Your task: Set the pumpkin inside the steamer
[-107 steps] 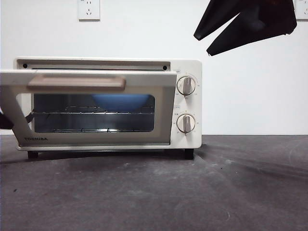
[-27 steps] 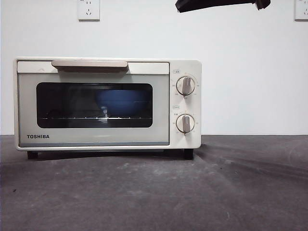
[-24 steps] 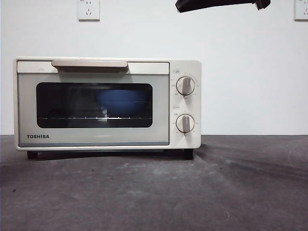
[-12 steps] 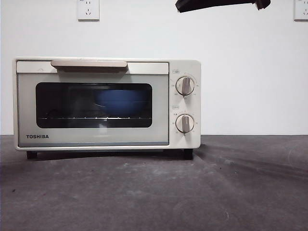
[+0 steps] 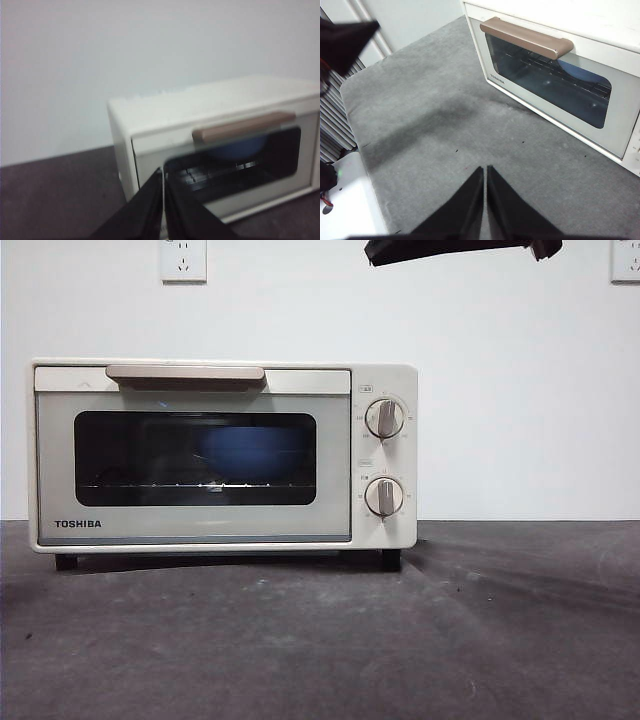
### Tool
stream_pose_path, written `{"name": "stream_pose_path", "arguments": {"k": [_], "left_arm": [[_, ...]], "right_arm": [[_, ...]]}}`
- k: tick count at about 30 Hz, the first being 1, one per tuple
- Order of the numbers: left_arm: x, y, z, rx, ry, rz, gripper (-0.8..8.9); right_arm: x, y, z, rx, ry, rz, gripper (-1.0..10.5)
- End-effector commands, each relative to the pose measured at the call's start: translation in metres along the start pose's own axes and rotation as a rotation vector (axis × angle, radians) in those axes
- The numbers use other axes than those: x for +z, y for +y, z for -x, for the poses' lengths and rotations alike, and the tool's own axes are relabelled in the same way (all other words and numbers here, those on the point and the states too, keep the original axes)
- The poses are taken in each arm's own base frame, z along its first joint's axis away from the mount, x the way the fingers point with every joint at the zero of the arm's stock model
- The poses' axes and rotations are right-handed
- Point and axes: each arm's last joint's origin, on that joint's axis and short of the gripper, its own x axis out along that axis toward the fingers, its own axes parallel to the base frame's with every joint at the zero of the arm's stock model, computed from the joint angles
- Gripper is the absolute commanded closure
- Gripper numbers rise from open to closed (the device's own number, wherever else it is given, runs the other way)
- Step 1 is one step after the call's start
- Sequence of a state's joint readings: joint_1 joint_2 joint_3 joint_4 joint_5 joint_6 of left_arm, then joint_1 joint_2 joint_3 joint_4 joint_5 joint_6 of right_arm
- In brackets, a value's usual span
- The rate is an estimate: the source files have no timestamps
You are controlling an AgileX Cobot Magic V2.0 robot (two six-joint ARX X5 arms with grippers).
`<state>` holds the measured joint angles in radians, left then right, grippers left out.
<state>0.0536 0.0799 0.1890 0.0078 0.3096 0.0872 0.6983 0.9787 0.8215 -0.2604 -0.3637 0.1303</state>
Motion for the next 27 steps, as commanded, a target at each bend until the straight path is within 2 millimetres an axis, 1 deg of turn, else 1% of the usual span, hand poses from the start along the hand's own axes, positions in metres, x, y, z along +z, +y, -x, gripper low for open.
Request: {"name": "stream_pose_path", "arguments": {"k": [1,4,9,12,18,23,27], "left_arm": [[-0.013,-0.002,0.000,0.002,0.014,0.001,7.95],[-0.024,-0.004,-0.001,0.018,0.036,0.012,7.95],[-0.039,-0.006,-0.001,0.053,0.061,0.018,7.95],[-0.046,-0.008,-0.001,0.043,0.093,0.025,7.95],[-0.058,-0.010,0.000,0.026,0.201,0.048,7.95],[-0.069,-0.011,0.000,0.021,0.253,0.063,7.95],[-0.071,-0.012,0.001,0.015,0.275,0.067,7.95]], "right_arm": [[0.003,0.001,-0.001,0.006,-0.007,0.014,9.4],[0.003,0.001,-0.001,0.006,-0.007,0.014,9.4],[0.003,0.001,-0.001,0.006,-0.007,0.014,9.4],[0.003,0.001,-0.001,0.006,-0.007,0.014,9.4],[0.003,0.001,-0.001,0.006,-0.007,0.014,9.4],[0.003,0.001,-0.001,0.006,-0.007,0.014,9.4],[0.003,0.001,-0.001,0.006,-0.007,0.014,9.4]]}}
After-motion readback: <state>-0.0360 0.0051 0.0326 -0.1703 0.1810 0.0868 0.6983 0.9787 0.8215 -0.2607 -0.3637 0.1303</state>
